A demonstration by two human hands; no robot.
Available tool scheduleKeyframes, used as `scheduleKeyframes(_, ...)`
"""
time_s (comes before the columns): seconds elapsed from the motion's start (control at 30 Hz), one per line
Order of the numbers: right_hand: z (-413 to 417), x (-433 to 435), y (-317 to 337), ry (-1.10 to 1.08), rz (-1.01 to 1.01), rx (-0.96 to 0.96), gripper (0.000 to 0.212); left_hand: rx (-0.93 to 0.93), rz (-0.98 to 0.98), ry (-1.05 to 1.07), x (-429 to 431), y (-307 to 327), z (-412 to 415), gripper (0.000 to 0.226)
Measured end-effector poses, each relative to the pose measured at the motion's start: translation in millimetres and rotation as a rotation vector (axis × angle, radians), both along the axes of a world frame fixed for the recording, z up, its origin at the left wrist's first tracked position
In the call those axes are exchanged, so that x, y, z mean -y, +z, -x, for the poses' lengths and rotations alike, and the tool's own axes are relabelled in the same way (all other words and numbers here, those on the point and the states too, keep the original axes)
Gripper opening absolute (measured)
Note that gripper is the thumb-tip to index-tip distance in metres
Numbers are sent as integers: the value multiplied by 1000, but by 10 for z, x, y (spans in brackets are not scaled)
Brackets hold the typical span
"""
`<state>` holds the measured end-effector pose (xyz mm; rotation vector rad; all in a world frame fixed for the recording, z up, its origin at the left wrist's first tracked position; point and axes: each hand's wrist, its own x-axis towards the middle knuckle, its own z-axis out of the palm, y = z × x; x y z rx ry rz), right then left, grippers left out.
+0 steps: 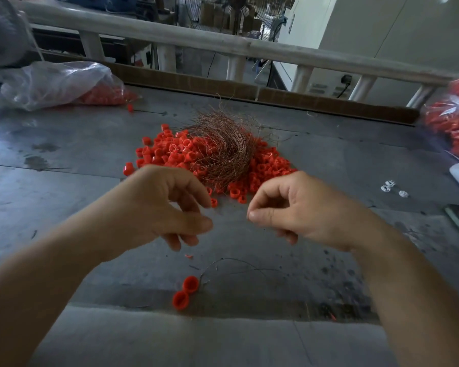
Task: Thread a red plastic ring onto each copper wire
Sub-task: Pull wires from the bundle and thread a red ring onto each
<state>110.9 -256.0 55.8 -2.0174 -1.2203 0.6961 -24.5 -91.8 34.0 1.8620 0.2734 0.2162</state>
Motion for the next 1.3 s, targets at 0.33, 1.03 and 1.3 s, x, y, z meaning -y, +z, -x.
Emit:
scheduleKeyframes(0.33,67,-70,-112,202,322,218,13,-290,-464,-204,43,-159,-38,22)
scheduleKeyframes(1.03,-28,-71,-157,128,232,282,25,-88,-873,576,-469,-294,-210,21)
scheduleKeyframes(1.3,-64,-98,-207,43,186,311,22,-142,-858,518,-498,-357,-295,16)
